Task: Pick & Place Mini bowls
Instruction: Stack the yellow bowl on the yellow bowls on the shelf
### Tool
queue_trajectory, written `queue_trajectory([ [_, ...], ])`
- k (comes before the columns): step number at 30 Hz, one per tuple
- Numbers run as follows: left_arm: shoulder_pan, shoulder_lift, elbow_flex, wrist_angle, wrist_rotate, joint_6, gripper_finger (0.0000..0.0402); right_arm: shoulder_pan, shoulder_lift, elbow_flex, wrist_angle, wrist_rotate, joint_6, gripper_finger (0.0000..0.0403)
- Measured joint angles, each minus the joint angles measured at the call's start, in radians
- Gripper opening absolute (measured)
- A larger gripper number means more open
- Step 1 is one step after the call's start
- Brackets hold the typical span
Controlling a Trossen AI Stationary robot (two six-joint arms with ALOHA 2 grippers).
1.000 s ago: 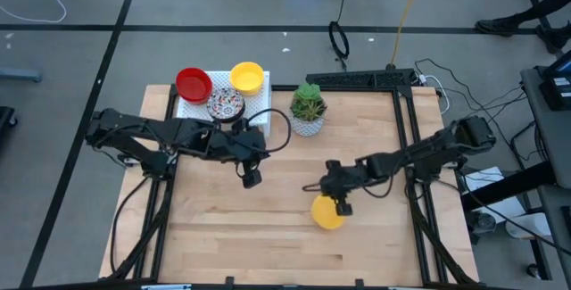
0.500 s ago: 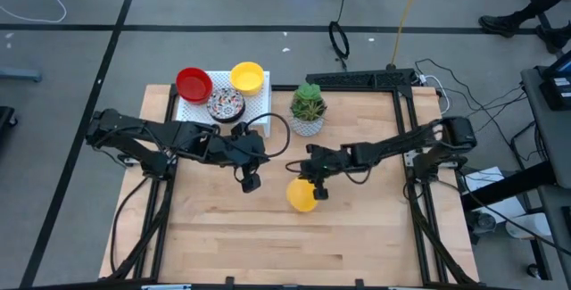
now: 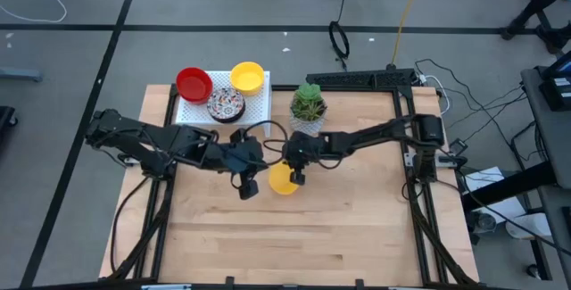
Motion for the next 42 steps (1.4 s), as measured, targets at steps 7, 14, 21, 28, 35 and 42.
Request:
queue_trajectory([
  [7,-0.014,0.0,0.0,0.0,0.0,0.004,0.0031,-0.005,0.014,0.004,-0.008,0.0,0.005,0.002],
  [14,-0.014,0.0,0.0,0.0,0.0,0.004,0.0031,-0.005,0.013,0.003,0.027,0.003,0.005,0.0096],
  [21,-0.014,0.0,0.0,0.0,-0.001,0.0,0.0031,0.003,-0.045,0.003,-0.014,0.001,-0.02,0.0164],
  [28,-0.013,0.01,0.001,0.003,-0.041,0.019,0.0031,0.03,-0.213,-0.004,-0.226,0.002,-0.022,0.0173],
  [35,0.001,0.099,0.001,0.005,-0.046,0.02,0.0044,0.095,-0.446,-0.125,-0.325,0.003,0.042,0.0166],
  [42,0.012,0.229,0.001,0.013,-0.03,0.076,0.0125,0.173,-0.724,-0.327,-0.324,0.007,0.209,0.0166],
])
